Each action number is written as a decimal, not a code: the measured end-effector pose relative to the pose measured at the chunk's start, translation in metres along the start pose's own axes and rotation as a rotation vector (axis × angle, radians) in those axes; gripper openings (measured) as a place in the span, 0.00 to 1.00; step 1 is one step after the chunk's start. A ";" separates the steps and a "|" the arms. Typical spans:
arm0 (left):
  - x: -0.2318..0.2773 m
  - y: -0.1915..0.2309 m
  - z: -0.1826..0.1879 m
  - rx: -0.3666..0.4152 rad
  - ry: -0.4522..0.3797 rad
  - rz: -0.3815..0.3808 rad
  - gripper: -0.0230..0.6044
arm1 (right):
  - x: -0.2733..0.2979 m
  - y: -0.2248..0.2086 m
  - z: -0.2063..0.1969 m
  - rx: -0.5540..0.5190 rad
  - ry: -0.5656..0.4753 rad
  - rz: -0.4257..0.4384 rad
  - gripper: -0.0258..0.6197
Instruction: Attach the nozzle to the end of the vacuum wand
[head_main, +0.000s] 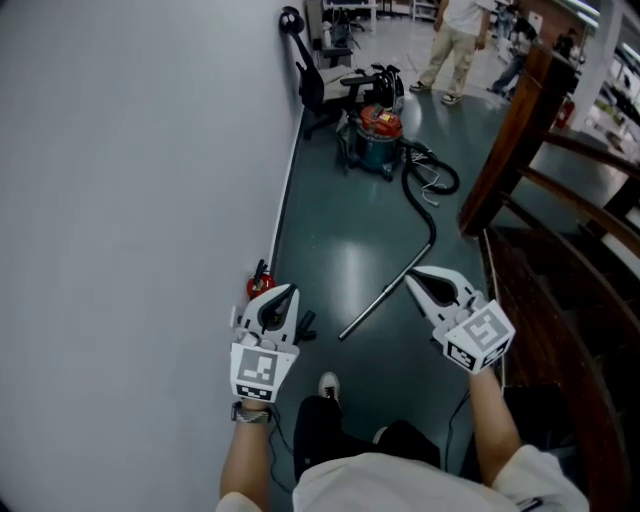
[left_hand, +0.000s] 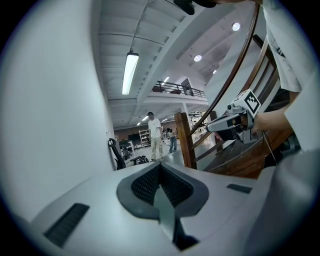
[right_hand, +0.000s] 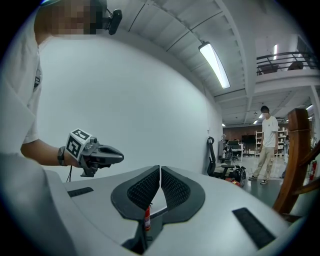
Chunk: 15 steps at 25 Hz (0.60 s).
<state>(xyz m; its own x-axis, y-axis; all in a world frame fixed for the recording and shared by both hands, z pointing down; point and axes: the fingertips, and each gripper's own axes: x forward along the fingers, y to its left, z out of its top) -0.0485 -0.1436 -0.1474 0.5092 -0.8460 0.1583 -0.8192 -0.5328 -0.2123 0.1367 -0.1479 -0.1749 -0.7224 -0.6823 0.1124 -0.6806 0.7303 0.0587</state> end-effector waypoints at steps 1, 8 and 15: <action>0.003 -0.001 -0.005 -0.001 -0.001 0.002 0.03 | 0.002 -0.001 -0.005 -0.004 -0.004 0.001 0.09; 0.024 -0.002 -0.045 0.010 -0.011 0.012 0.03 | 0.020 -0.007 -0.047 -0.043 0.005 0.019 0.09; 0.041 -0.006 -0.091 0.014 0.003 0.015 0.03 | 0.032 -0.018 -0.096 -0.073 0.023 0.024 0.09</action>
<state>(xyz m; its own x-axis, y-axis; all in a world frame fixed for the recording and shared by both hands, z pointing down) -0.0463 -0.1734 -0.0519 0.4957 -0.8540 0.1578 -0.8230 -0.5199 -0.2286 0.1372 -0.1794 -0.0768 -0.7348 -0.6642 0.1378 -0.6517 0.7476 0.1282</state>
